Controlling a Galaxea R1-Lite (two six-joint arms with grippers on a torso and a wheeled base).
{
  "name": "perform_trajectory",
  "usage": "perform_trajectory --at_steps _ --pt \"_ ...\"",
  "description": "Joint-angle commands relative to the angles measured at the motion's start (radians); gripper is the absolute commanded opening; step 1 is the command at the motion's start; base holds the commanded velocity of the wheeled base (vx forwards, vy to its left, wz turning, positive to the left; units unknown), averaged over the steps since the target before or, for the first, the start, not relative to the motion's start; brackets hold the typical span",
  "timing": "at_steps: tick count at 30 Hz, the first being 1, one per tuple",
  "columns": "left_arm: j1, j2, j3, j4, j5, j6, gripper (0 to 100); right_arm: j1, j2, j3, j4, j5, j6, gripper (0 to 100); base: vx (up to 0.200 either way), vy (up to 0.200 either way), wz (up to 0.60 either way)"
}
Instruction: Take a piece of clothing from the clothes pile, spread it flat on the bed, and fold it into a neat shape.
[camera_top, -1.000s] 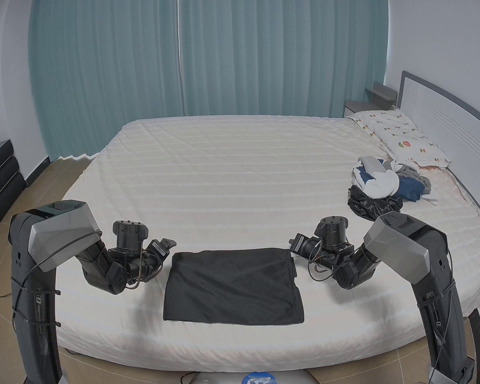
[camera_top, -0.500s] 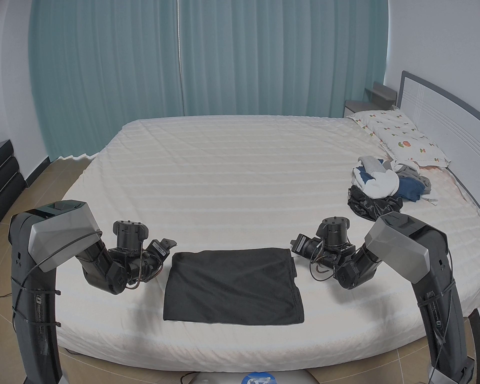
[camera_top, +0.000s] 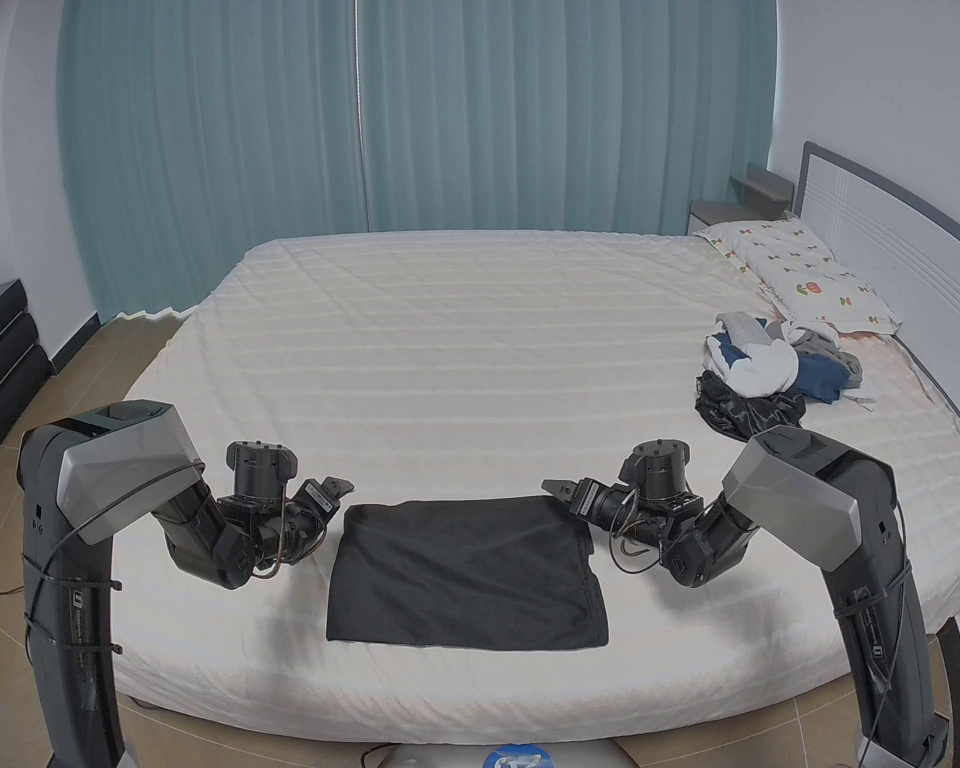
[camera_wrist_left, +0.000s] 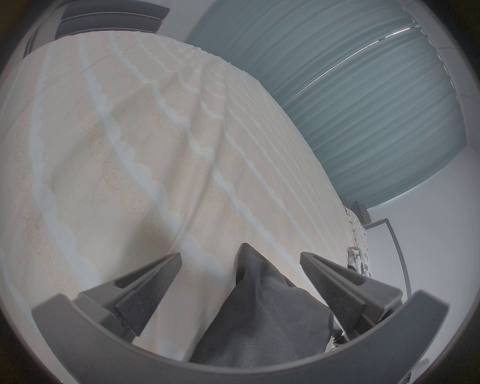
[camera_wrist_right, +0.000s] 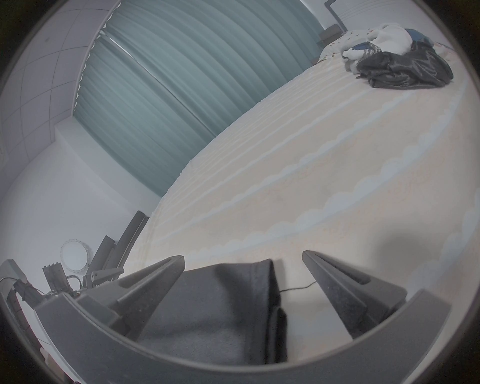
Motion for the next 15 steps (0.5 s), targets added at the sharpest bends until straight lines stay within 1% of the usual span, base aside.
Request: perform_trajectory --at_steps 1,2,3,15 --pt "0.000 0.002 -0.001 0.000 0.000 0.000 100 0.019 0.007 -0.005 0.000 0.001 0.000 100 0.000 0.000 0.00" --pt "0.000 0.002 -0.001 0.000 0.000 0.000 100 0.019 0.007 -0.007 0.000 0.001 0.001 100 0.000 0.000 0.00" --pt "0.000 0.002 -0.001 0.000 0.000 0.000 100 0.019 0.007 -0.008 0.002 0.001 0.000 0 0.000 0.000 0.00" --pt "0.000 0.002 -0.001 0.000 0.000 0.000 100 0.005 0.016 -0.014 -0.012 -0.012 0.004 0 0.000 0.000 0.00"
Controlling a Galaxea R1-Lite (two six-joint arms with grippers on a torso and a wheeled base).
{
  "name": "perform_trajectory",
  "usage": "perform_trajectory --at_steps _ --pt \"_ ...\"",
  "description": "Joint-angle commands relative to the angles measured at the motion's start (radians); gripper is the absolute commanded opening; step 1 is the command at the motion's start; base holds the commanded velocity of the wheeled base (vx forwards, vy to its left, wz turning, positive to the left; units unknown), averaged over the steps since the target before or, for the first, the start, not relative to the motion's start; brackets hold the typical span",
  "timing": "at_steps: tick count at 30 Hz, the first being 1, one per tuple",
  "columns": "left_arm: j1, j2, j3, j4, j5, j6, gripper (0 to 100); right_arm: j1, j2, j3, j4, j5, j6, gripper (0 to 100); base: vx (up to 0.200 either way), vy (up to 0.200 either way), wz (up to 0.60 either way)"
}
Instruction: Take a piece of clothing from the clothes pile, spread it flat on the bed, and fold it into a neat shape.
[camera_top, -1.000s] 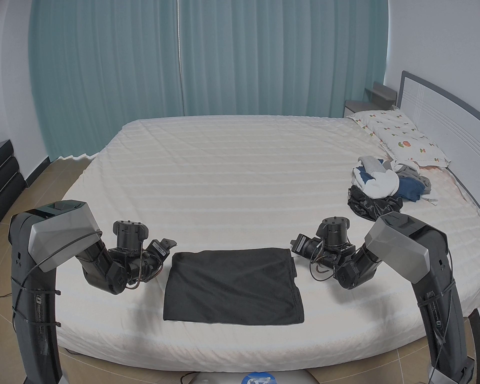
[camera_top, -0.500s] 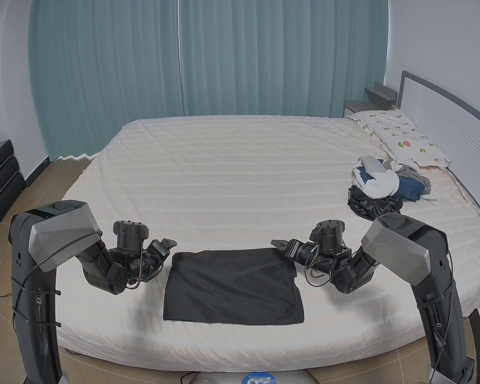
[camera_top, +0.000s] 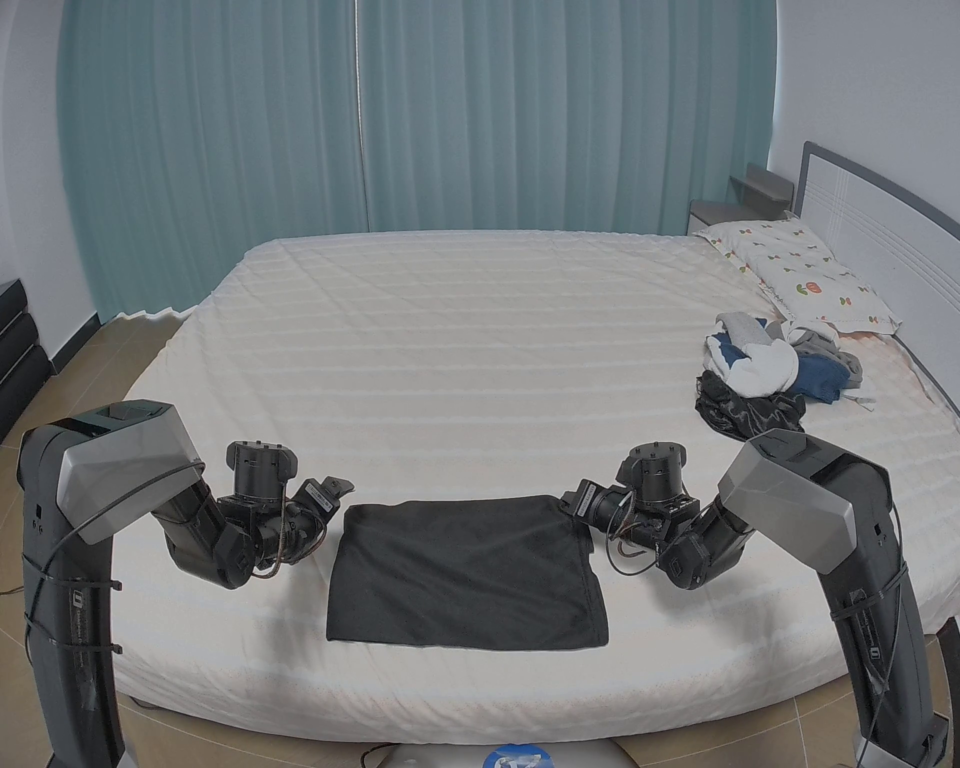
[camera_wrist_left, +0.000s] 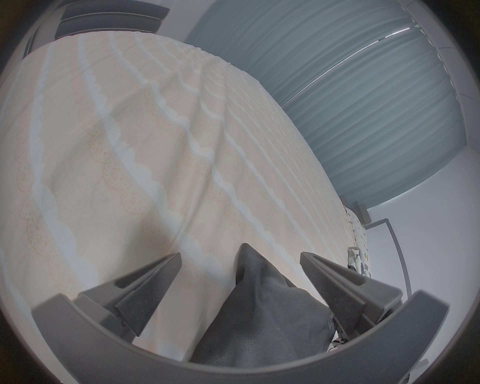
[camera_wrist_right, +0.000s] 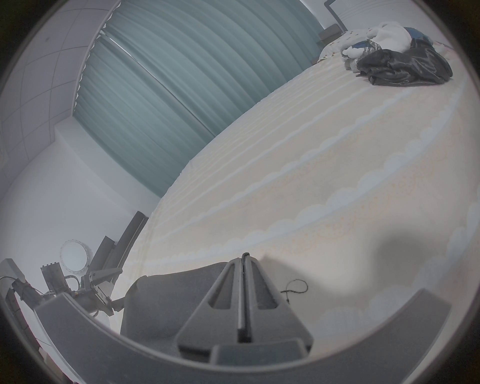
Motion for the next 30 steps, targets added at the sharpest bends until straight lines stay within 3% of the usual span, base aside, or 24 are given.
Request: perform_trajectory --at_steps 1,30 --pt "0.000 0.002 0.000 0.000 0.000 0.000 100 -0.007 0.001 -0.005 -0.018 -0.001 0.000 0 0.000 0.000 0.00" --pt "-0.002 0.003 0.000 0.000 0.000 0.000 100 -0.051 0.026 -0.022 -0.015 -0.023 0.031 0 0.000 0.000 0.00"
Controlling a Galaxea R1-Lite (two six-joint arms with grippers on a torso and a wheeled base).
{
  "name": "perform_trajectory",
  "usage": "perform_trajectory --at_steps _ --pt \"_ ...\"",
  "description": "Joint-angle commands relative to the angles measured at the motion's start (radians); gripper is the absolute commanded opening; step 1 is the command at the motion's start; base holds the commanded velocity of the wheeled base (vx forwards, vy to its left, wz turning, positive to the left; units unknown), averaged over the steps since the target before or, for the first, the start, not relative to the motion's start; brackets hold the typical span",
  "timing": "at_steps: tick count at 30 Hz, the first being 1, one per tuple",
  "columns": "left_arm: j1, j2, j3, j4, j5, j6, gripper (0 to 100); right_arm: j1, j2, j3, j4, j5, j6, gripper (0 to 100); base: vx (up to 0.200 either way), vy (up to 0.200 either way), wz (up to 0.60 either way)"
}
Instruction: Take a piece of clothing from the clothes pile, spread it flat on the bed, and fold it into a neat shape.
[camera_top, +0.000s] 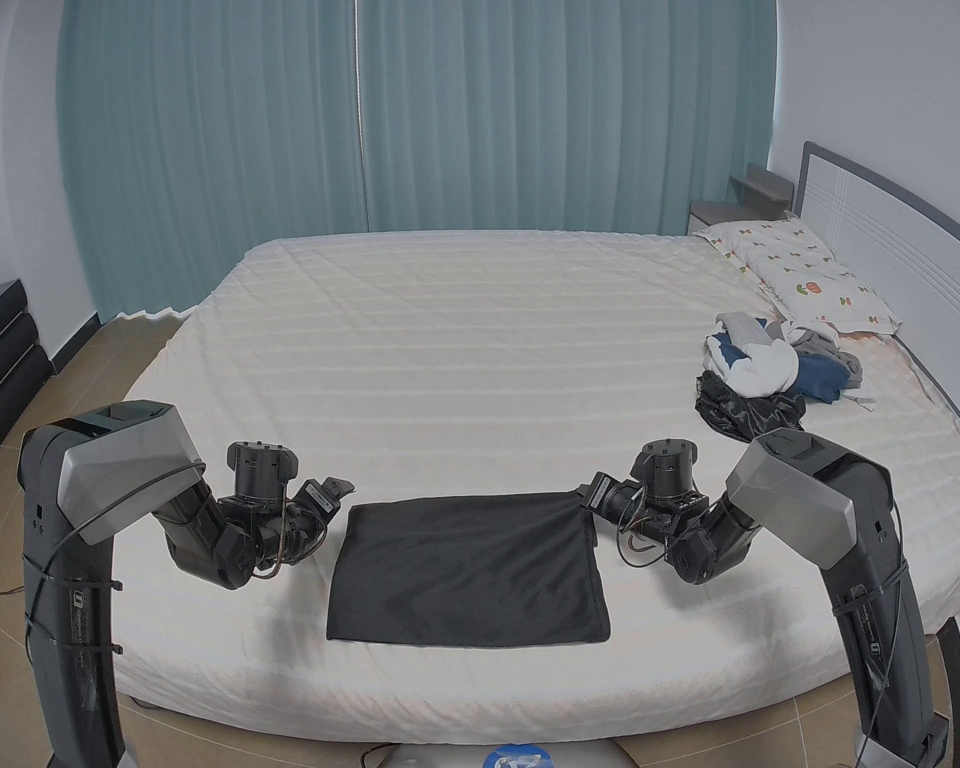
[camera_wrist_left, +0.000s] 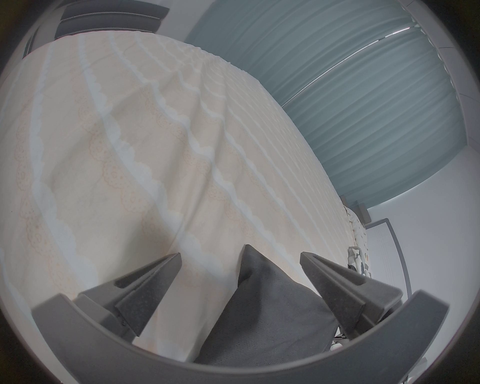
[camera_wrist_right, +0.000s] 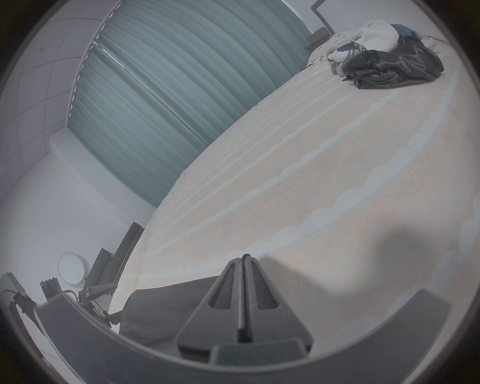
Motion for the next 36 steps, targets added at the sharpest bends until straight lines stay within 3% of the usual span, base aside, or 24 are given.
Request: perform_trajectory --at_steps 1,8,9,20,27,33,34,36 --pt "0.000 0.001 0.000 0.000 0.000 0.000 100 -0.008 0.009 -0.002 0.000 -0.004 -0.001 0 0.000 0.000 0.00" --pt "0.000 0.001 0.000 0.000 0.000 0.000 100 -0.014 0.010 -0.001 0.003 -0.006 -0.001 0 0.000 0.000 0.00" --pt "0.000 0.001 0.000 0.000 0.000 0.000 100 -0.014 0.010 -0.001 0.003 -0.006 -0.001 100 0.000 0.000 0.00" --pt "0.001 -0.005 0.004 -0.002 -0.002 -0.005 100 -0.032 -0.069 0.090 -0.028 -0.029 0.004 100 0.000 0.000 0.00" --pt "0.013 -0.131 0.133 -0.083 0.000 0.012 100 -0.085 -0.302 0.472 -0.201 -0.040 -0.012 100 0.000 0.000 0.00" --pt "0.018 -0.252 0.261 -0.227 0.010 0.181 100 -0.132 -0.533 0.802 -0.316 -0.053 -0.099 100 0.000 0.000 0.00" --pt "0.018 -0.310 0.308 -0.269 0.012 0.221 100 -0.154 -0.605 0.918 -0.395 -0.052 -0.154 100 0.000 0.000 0.00" --pt "0.016 -0.379 0.362 -0.303 0.020 0.237 100 -0.174 -0.669 1.029 -0.494 -0.052 -0.185 100 0.000 0.000 0.00"
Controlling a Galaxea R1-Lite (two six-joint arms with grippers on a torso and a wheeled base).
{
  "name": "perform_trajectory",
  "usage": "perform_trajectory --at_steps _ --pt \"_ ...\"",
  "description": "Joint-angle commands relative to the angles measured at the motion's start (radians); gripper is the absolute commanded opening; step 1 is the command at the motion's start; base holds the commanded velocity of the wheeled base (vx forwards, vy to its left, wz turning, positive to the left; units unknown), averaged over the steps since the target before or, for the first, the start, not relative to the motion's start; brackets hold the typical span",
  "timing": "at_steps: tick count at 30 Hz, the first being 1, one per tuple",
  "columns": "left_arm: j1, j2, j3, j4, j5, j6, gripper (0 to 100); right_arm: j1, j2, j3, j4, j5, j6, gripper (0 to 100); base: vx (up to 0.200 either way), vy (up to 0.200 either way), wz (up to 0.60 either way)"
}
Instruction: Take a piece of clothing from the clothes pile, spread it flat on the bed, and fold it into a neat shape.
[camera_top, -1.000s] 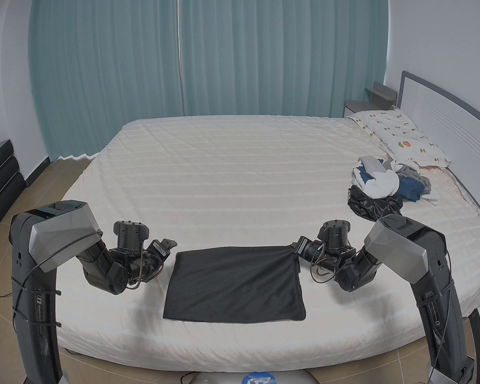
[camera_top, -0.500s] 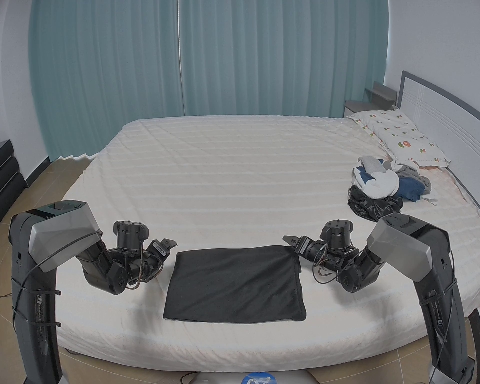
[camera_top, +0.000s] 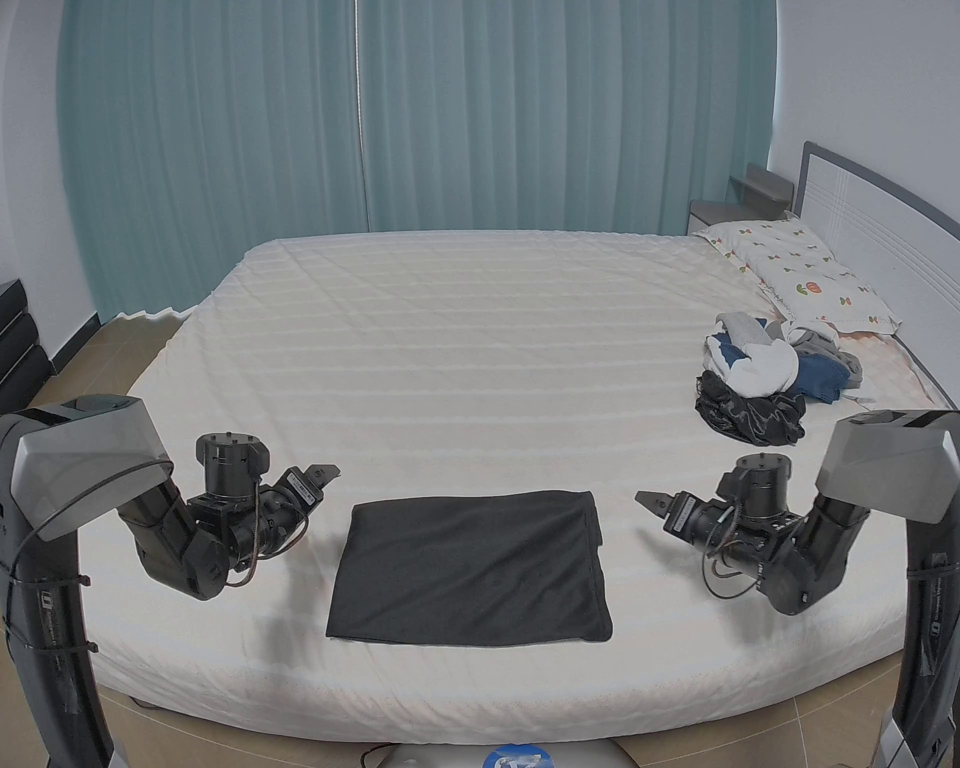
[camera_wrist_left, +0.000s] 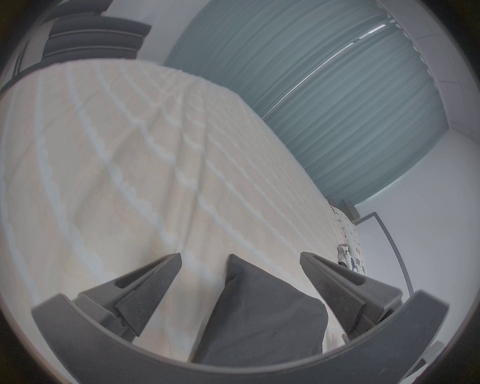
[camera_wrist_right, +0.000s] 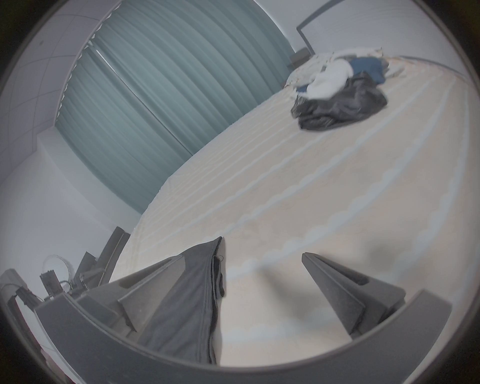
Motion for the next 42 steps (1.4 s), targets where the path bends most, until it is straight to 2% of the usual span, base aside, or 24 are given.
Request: perform_trajectory --at_steps 1,3,6,9,11,14,16,17,18,21,25,28,30,31,34,35,36,40,42 --pt "0.005 -0.298 0.238 -0.169 0.023 0.144 100 -0.088 -0.392 0.475 -0.291 -0.010 -0.135 100 0.000 0.000 0.00" --pt "0.004 -0.381 0.307 -0.193 0.044 0.179 100 -0.096 -0.447 0.571 -0.364 -0.010 -0.169 100 0.000 0.000 0.00" --pt "0.007 -0.505 0.408 -0.218 0.057 0.242 100 -0.122 -0.581 0.668 -0.364 -0.007 -0.218 100 0.000 0.000 0.00" --pt "0.022 -0.654 0.498 -0.222 0.057 0.278 100 -0.136 -0.739 0.722 -0.362 -0.001 -0.227 100 0.000 0.000 0.00" --pt "0.028 -0.723 0.531 -0.215 0.058 0.294 100 -0.139 -0.799 0.729 -0.348 -0.010 -0.235 100 0.000 0.000 0.00" --pt "0.041 -0.835 0.590 -0.210 0.058 0.333 100 -0.172 -0.928 0.729 -0.252 -0.012 -0.243 100 0.000 0.000 0.00" --pt "0.062 -0.920 0.647 -0.210 0.060 0.390 100 -0.208 -1.060 0.729 -0.127 0.002 -0.252 100 0.000 0.000 0.00" --pt "0.065 -0.927 0.653 -0.210 0.060 0.397 100 -0.209 -1.078 0.729 -0.109 0.002 -0.255 100 0.000 0.000 0.00" --pt "0.094 -0.983 0.684 -0.210 0.060 0.436 100 -0.212 -1.188 0.729 0.002 0.003 -0.273 100 0.000 0.000 0.00" --pt "0.139 -1.065 0.744 -0.210 0.058 0.465 100 -0.209 -1.380 0.729 0.222 0.006 -0.307 100 0.000 0.000 0.00" --pt "0.159 -1.203 0.790 -0.164 0.078 0.506 100 -0.202 -1.641 0.728 0.517 0.008 -0.367 100 0.000 0.000 0.00" --pt "0.160 -1.364 0.790 -0.003 0.167 0.540 100 -0.202 -1.873 0.711 0.781 0.006 -0.433 100 0.000 0.000 0.00" --pt "0.156 -1.444 0.788 0.066 0.187 0.590 100 -0.202 -1.965 0.694 0.891 0.008 -0.447 100 0.000 0.000 0.00" --pt "0.157 -1.536 0.788 0.157 0.199 0.659 100 -0.202 -2.067 0.665 1.037 0.006 -0.459 100 0.000 0.000 0.00" --pt "0.162 -1.684 0.779 0.293 0.225 0.724 100 -0.202 -2.219 0.607 1.282 0.003 -0.488 100 0.000 0.000 0.00" --pt "0.162 -1.684 0.779 0.293 0.225 0.724 100 -0.202 -2.219 0.607 1.282 0.003 -0.488 100 0.000 0.000 0.00" --pt "0.162 -1.773 0.768 0.394 0.276 0.744 100 -0.217 -2.296 0.571 1.411 -0.004 -0.511 100 0.000 0.000 0.00" --pt "0.160 -1.877 0.767 0.499 0.311 0.764 100 -0.254 -2.356 0.570 1.462 -0.010 -0.539 100 0.000 0.000 0.00" --pt "0.162 -1.961 0.770 0.589 0.316 0.767 100 -0.254 -2.356 0.590 1.456 -0.041 -0.565 100 0.000 0.000 0.00"
